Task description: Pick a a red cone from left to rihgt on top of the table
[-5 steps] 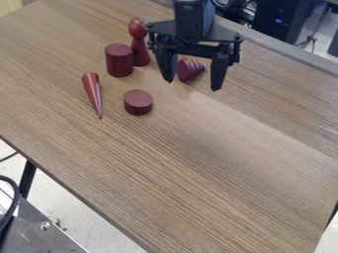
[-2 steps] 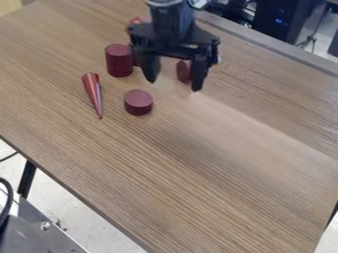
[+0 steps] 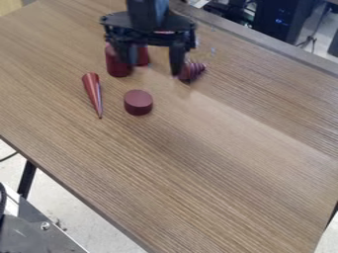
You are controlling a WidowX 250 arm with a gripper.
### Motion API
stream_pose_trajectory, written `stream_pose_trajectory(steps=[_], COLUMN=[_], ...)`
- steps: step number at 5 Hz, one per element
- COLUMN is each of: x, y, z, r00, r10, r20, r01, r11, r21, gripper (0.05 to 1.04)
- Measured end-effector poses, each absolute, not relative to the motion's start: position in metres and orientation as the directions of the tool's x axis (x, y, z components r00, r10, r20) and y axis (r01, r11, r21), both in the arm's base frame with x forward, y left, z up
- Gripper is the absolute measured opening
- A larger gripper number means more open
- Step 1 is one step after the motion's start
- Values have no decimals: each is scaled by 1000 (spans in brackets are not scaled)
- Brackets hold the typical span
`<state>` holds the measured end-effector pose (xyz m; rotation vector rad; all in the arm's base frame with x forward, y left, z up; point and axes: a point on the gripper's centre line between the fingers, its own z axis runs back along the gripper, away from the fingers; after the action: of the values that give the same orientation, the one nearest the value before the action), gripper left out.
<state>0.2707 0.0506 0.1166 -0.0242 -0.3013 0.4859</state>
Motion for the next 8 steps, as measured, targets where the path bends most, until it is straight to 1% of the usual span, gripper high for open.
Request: stream_pose_trajectory(steps=[1,3,4,5,6,7,8], x=[271,269,259,267,271,268,262], y=[68,95,103,118,128,136,152], z=[114,116,104,84,74,63,52], r00=[801,715,614,603,602,607,580], r10=[533,640,734,743,753,758,787], r20=[273,281,290,290,266,238,210], r01=[-530,-620,-731,-754,-757,-754,-780], r11=[843,766,668,650,644,644,611], r21=[-90,-166,-142,-98,-110,-128,-136], gripper=[984,984,984,984,984,984,984])
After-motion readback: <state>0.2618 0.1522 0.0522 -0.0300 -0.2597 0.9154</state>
